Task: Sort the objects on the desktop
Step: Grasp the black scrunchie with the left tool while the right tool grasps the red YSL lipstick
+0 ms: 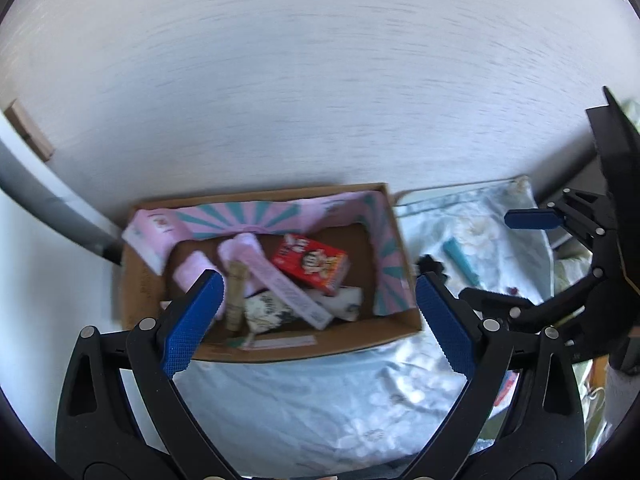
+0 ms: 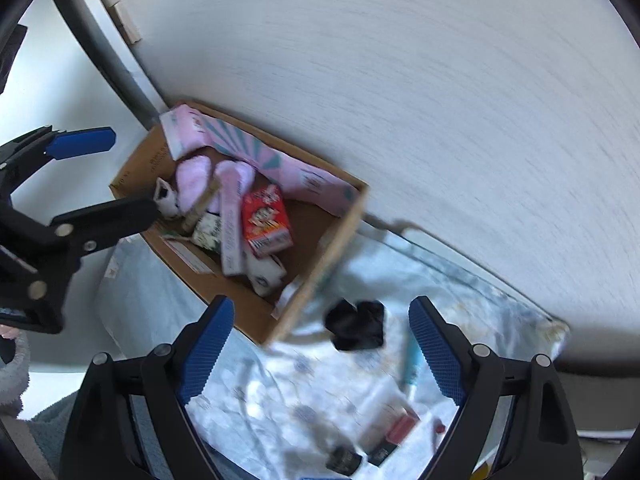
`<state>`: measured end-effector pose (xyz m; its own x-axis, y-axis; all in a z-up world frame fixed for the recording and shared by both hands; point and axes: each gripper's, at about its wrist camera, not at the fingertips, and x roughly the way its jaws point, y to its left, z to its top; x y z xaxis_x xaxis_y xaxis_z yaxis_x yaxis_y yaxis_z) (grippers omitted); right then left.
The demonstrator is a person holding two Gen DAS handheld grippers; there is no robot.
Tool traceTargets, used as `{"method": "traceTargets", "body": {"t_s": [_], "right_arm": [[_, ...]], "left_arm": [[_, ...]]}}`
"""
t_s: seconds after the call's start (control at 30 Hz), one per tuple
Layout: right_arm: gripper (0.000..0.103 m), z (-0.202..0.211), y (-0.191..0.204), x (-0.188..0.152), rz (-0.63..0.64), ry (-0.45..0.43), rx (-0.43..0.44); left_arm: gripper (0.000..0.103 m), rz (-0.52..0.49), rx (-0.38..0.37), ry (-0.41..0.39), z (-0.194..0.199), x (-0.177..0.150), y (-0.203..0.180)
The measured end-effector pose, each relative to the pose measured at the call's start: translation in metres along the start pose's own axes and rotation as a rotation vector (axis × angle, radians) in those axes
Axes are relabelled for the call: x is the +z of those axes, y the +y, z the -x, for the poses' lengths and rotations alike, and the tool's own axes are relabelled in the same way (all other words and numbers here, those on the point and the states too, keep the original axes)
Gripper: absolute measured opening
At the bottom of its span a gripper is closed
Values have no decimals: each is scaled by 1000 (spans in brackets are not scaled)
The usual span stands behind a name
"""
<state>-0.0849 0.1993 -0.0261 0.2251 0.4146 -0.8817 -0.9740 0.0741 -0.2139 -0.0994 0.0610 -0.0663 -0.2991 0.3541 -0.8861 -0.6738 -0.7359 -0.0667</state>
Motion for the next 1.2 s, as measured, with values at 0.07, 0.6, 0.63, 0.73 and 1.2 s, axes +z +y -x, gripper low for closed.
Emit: {"method": "traceTargets", "body": {"t_s": [0.07,0.6,0.63,0.73,1.2], "right_arm": [[87,3,-10,-9,-14,6,-8],[87,28,-98,-104,-148,52,-81],[87,26,-103,-111,-163,63,-96],[87,20,-117,-128,-192,78,-149],[87,-33,-132,-196,-344,171,14]], "left_arm": [[97,-12,-4,-6,1,-1,-11],[97,-135,16,-12,-10,-12,-99],[97,-140,19,0,-17,-14,-105],[97,-181,32,30,-38,-16,-129],[93,-576,263,225,-151,-45,-203]]}}
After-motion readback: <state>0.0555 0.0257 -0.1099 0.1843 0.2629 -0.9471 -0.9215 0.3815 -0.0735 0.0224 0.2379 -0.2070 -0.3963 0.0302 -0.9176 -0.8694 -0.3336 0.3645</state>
